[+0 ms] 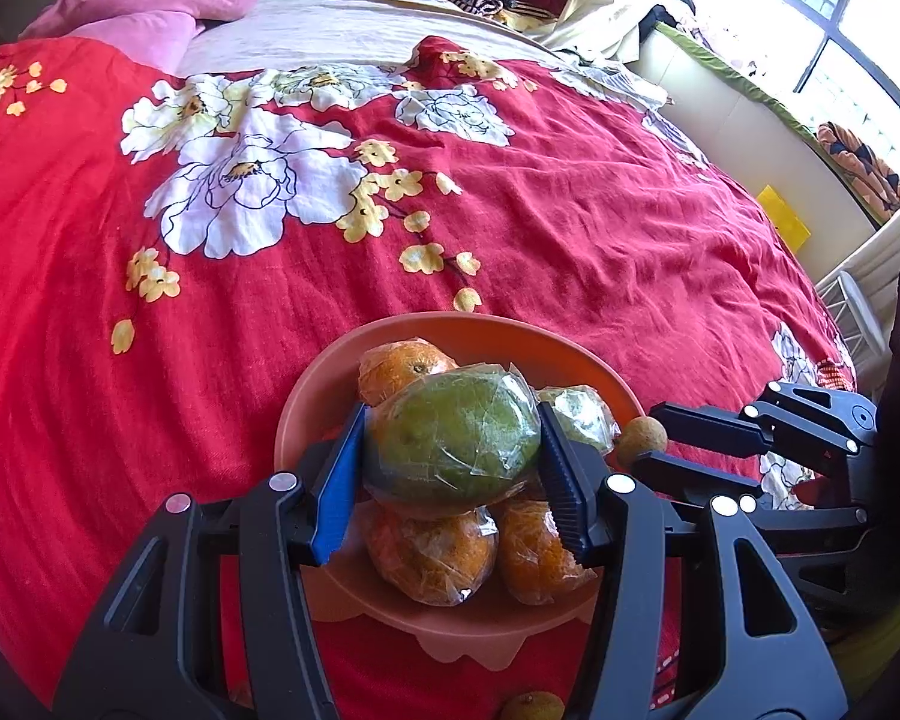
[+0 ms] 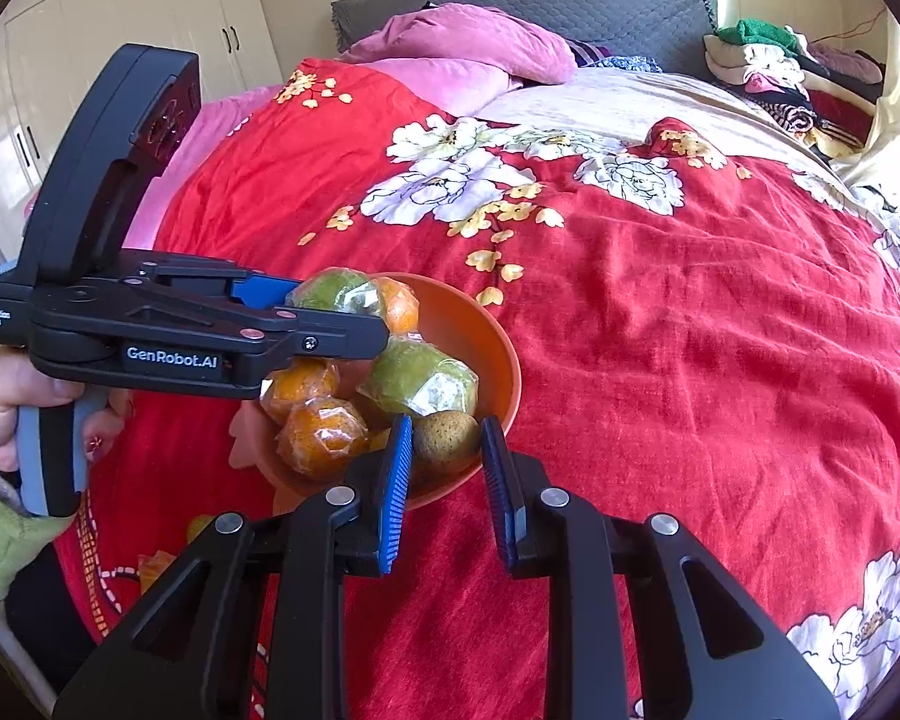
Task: Organize fruits
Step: 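Carry the green fruit and longan over the pink bowl with both tools, then open the right tool to drop the longan in the bowl while the left tool releases the green fruit, then withdraw both open tools from the bowl toward the wrapped orange and longan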
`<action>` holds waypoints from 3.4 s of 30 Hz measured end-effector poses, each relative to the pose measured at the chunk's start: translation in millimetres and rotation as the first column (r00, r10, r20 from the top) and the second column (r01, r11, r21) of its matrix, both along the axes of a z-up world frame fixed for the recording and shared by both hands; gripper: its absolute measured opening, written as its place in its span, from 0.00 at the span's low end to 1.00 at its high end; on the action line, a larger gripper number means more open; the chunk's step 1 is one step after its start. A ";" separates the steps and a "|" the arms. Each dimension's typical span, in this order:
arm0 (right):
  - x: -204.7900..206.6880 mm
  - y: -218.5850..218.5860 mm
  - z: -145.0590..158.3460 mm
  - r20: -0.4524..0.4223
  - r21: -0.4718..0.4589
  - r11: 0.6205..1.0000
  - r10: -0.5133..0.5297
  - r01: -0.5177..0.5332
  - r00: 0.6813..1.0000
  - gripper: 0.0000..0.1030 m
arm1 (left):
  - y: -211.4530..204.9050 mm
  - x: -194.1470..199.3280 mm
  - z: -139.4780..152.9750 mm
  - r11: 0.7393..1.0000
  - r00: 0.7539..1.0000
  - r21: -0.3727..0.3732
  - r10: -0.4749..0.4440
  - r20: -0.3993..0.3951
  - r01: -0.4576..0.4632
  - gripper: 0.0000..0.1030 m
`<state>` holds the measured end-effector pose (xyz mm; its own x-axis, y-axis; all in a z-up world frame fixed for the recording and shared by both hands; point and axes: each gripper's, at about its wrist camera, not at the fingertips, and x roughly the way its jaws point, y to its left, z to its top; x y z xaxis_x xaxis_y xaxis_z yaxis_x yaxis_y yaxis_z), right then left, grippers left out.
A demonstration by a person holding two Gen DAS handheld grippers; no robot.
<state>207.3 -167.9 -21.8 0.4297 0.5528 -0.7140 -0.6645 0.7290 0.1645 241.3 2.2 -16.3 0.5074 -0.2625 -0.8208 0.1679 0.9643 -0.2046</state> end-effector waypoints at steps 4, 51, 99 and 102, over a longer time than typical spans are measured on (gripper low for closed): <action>3.9 0.9 0.0 0.004 0.001 1.000 -0.007 0.007 1.000 0.22 | 0.2 0.8 -0.5 1.000 1.000 0.000 0.000 0.000 0.000 0.45; -11.0 -6.5 11.1 0.009 0.025 0.999 -0.027 0.027 1.000 0.69 | 3.9 -5.8 8.2 1.000 1.000 -0.003 0.009 0.023 -0.009 0.50; -51.3 -8.5 42.0 0.074 0.047 0.998 -0.042 0.039 0.996 0.90 | 17.4 -50.5 43.9 0.996 0.991 0.009 0.085 0.108 -0.086 0.90; -55.4 -7.6 44.0 0.077 0.047 0.998 -0.038 0.035 0.996 0.91 | 18.1 -55.9 46.8 0.996 0.989 0.012 0.087 0.115 -0.089 0.90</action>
